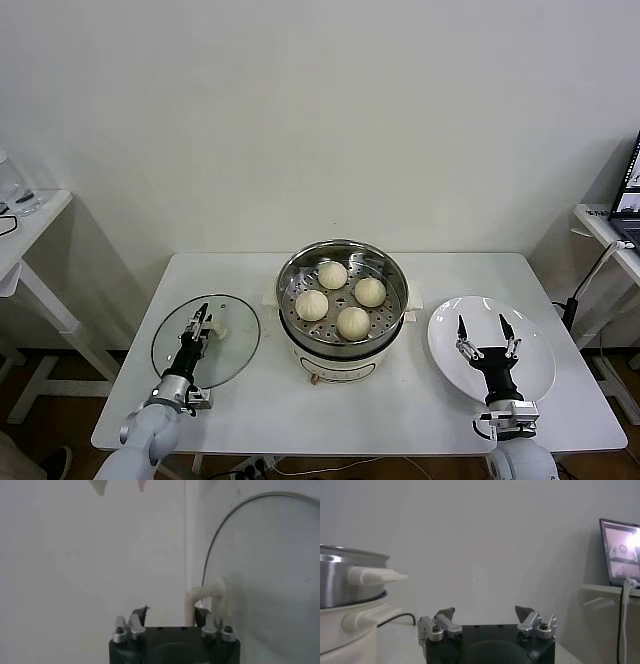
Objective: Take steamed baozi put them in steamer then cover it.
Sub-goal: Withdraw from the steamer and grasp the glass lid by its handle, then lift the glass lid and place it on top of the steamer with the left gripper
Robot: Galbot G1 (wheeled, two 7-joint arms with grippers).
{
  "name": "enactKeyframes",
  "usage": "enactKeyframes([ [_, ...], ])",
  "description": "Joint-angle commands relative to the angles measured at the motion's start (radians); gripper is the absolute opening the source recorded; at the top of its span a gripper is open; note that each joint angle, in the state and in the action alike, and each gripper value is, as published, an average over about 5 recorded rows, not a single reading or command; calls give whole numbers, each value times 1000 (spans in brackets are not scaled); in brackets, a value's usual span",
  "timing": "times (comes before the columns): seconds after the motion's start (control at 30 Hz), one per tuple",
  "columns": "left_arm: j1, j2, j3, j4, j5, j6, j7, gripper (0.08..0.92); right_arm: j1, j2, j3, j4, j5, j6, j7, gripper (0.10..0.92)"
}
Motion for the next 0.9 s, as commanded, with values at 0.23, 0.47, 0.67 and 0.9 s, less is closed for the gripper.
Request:
enactKeyframes([
  [0.23,-5,1,-1,14,-13,13,9,288,4,2,-6,2,-1,5,-3,823],
  [0.47,24,16,-44,-96,-52,13,7,188,5,4,-11,9,-1,8,-3,823],
  [0.67,93,69,-150,-372,-94,58,62,188,9,6,-17,10,-6,8,-2,823],
  [0.9,120,119,-259,-656,-117,128,160,188,19,7,-22,23,-4,1,0,823],
])
